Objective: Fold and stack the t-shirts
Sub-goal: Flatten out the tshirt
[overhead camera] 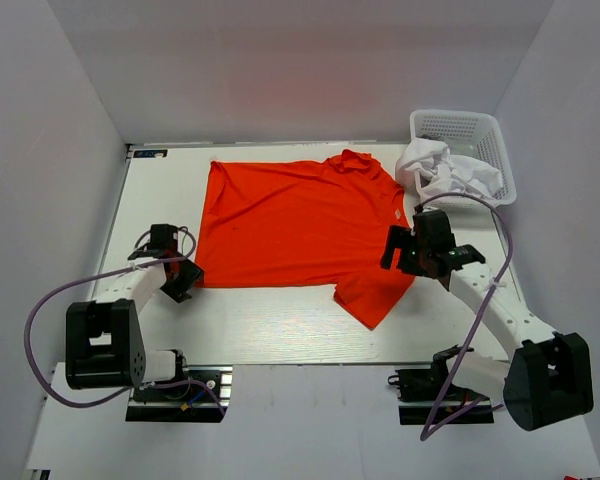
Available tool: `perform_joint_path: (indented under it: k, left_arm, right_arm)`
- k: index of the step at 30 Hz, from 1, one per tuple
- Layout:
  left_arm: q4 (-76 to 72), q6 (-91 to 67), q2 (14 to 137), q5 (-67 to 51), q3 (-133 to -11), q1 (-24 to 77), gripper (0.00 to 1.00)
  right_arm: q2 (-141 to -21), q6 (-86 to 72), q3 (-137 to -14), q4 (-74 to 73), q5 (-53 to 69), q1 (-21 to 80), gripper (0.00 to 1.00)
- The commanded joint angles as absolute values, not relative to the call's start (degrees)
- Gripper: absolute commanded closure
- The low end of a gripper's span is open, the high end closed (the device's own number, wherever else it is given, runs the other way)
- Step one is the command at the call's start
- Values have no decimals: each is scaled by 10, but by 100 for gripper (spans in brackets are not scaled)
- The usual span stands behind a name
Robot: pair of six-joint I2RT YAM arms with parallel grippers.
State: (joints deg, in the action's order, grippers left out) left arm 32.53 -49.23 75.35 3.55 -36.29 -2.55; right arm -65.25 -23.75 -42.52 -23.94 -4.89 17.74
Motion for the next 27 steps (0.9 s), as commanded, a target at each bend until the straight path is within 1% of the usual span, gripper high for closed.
perform_joint_path:
  k: [1, 2, 4, 5, 6, 8, 13, 16, 20, 23, 26, 27]
  left_arm:
    - [324, -504, 787, 83, -364, -23, 40]
    - [306, -504, 802, 78, -364, -23, 43]
    - [287, -499, 815, 73, -364, -23, 52]
    - [281, -499, 821, 73, -364, -23, 59]
    - [281, -493, 832, 66, -364, -23, 74]
    - [263, -480, 840, 46, -358, -18, 100]
    - [239, -442, 854, 8, -352, -18, 100]
    - [239, -442, 830, 13, -346, -18, 100]
    - [234, -436, 784, 27, -335, -18, 100]
    - [239, -436, 766, 41, -335, -18, 100]
    - [239, -441, 759, 47, -329, -18, 100]
    - [233, -441, 759, 47, -329, -18, 100]
  right_arm:
    - [-635, -242, -417, -298, -57, 192, 10]
    - [-639, -240, -416, -331, -61, 198, 10]
    - [-640, -230, -409, -350, -45, 220, 10]
    - [-640, -233, -406, -365, -34, 224, 10]
    - [-634, -232, -402, -367, -16, 246, 10]
    - [-630, -242, -388, -377, -5, 261, 10]
    - [-631, -234, -362, -344, -19, 367, 10]
    - [-669, -247, -365, -331, -50, 441, 10]
    - [-682, -274, -355, -304, -87, 476, 11]
    - [-699, -294, -345, -306, -108, 483, 19]
    - [-722, -303, -326, -283, -115, 490, 19]
    - [-725, -304, -323, -277, -115, 490, 22]
